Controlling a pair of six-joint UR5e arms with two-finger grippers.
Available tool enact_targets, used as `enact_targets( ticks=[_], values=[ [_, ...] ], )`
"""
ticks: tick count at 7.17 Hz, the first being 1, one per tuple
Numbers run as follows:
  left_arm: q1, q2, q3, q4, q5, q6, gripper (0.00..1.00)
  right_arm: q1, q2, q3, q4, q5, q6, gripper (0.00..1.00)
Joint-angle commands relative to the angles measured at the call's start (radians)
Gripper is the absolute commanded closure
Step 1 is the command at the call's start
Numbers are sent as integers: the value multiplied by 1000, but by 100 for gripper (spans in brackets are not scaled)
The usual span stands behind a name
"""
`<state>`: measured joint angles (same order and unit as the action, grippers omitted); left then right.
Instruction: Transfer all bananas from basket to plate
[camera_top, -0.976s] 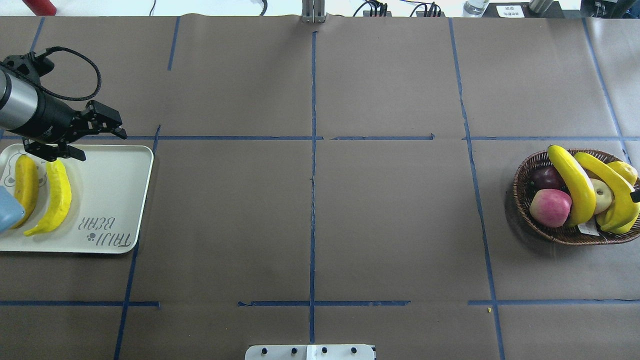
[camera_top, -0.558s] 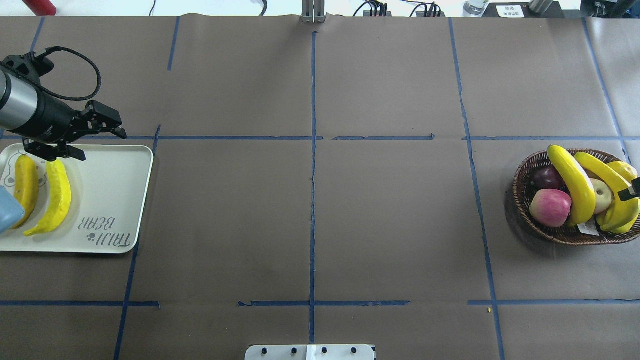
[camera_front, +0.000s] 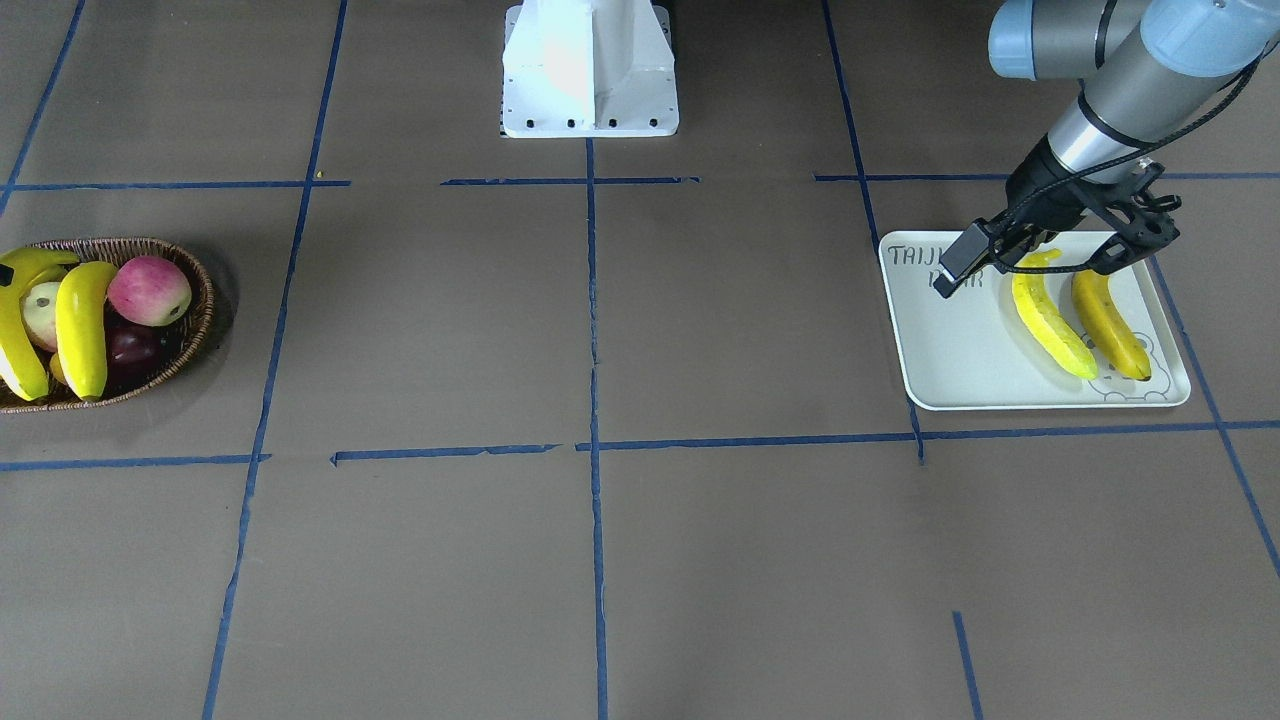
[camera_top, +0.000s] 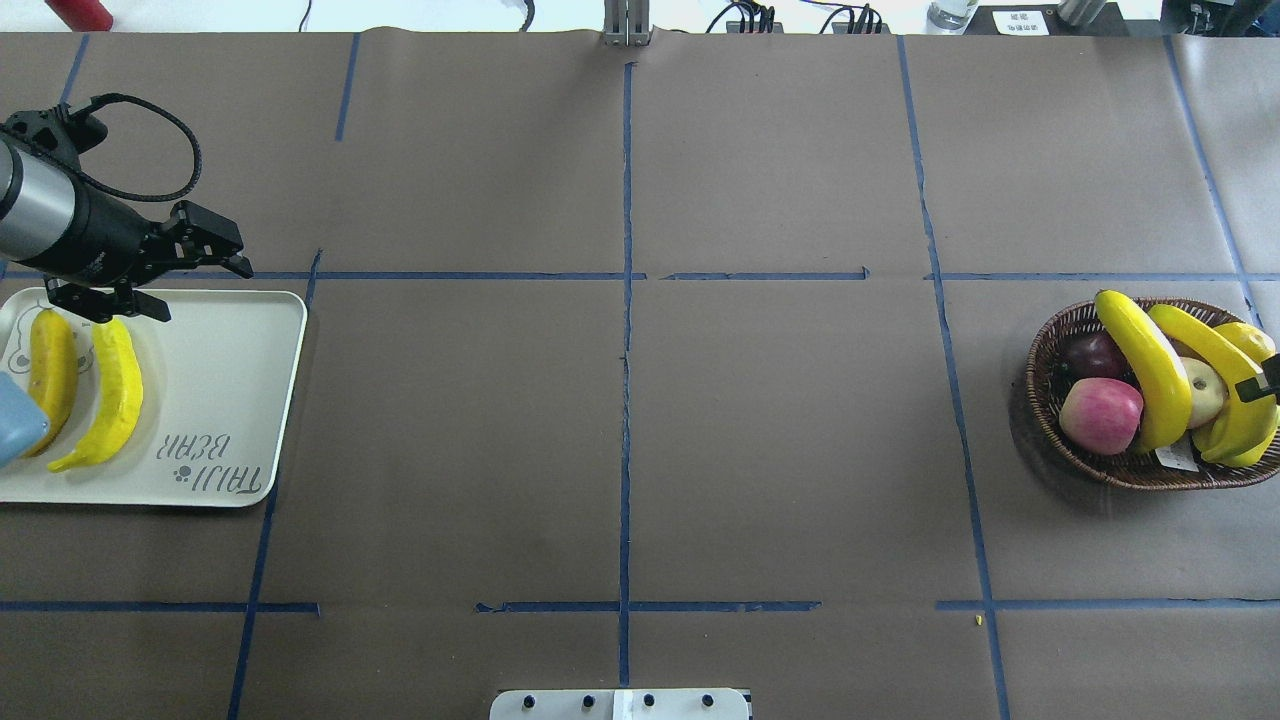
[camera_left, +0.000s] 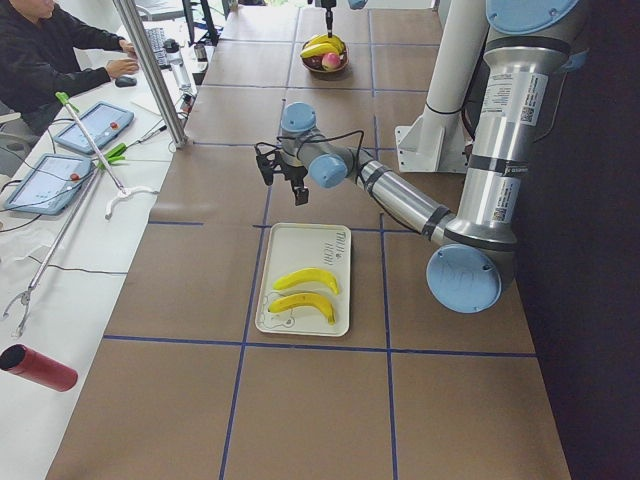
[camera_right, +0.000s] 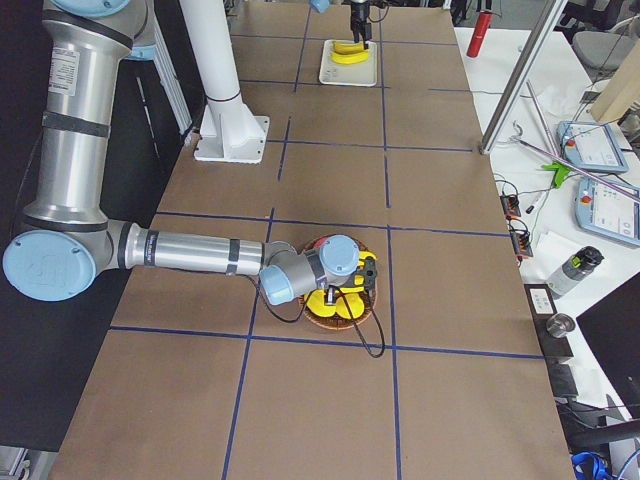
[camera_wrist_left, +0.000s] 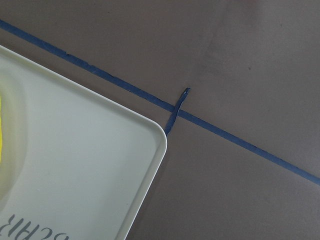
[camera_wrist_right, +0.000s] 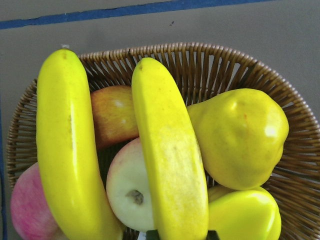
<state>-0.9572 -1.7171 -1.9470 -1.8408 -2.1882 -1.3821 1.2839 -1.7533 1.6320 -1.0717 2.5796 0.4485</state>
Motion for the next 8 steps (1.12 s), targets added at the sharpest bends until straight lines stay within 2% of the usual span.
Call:
enact_targets(
  ticks=[1,3,5,7,8],
  values=[
    [0,-1,2,0,1,-2,1,27,-15,98,-1,-2,-1,100],
    [5,-2,14,-2,1,0,1,89,-66,251,-4,-28,-4,100],
    [18,-36,13,-2,1,-14,1,106,-34,359,-16,-29,74,100],
    [63,-142,17,-2,2,-125,1,-21,160,377,-10,-42,430,100],
    [90,-197,16,-8,30,-170,1,-102,248,384,-10,-82,549,99]
  ],
)
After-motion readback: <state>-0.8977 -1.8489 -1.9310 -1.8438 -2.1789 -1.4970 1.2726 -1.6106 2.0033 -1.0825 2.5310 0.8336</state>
